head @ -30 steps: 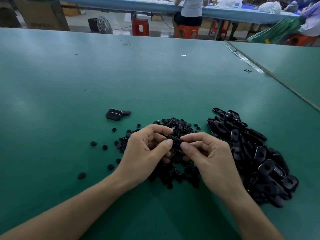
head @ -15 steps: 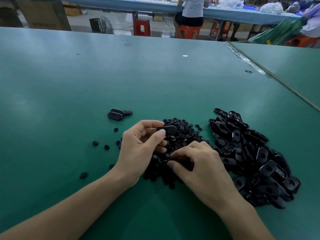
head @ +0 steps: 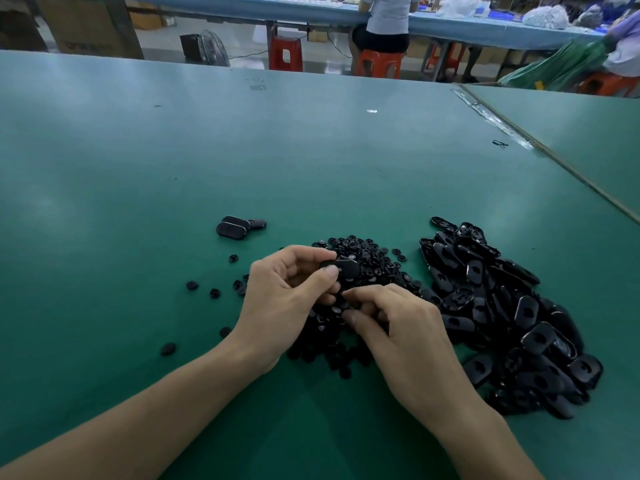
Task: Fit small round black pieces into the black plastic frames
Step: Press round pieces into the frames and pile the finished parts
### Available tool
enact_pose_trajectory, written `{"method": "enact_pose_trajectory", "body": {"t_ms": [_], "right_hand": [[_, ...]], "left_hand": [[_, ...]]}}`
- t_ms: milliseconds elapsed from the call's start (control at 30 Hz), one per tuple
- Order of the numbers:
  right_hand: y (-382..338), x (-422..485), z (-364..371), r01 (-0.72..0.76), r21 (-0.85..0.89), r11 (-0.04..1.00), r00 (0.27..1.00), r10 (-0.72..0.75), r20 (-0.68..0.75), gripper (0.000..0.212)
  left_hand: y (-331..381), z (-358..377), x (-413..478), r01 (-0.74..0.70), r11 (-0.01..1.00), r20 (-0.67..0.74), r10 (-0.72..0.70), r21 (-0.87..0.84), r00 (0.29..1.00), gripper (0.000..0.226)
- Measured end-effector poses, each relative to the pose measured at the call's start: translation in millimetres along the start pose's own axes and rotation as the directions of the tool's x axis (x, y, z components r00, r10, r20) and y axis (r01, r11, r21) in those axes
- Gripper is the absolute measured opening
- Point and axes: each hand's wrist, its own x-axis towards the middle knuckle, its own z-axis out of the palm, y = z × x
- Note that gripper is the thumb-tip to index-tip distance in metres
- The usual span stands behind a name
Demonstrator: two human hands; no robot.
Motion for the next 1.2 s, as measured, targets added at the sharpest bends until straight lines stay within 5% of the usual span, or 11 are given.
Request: {"method": "enact_pose_trajectory", "body": {"t_ms": [467, 900, 1200], "right_hand": [[1, 2, -10, 0.047, 0.226, 0.973, 0.97, 0.01, -0.243, 0.011], [-1, 2, -7, -0.019, 0.399, 0.917, 0.972, 0.111, -0.207, 0.026], [0, 3, -6, -0.03, 0.359, 0.933, 0.971, 0.112, -0.212, 0.028]], "left_hand": [[-1, -1, -4, -0.025, 0.994, 0.066, 0.018, 0.104, 0.998, 0.021], [0, 0, -6, -0.055, 0.978, 0.11, 0.033, 0.199, 0.993, 0.017], [2, 2, -7, -0.067, 0.973, 0.14, 0.036, 0.221, 0.989, 0.015]]}}
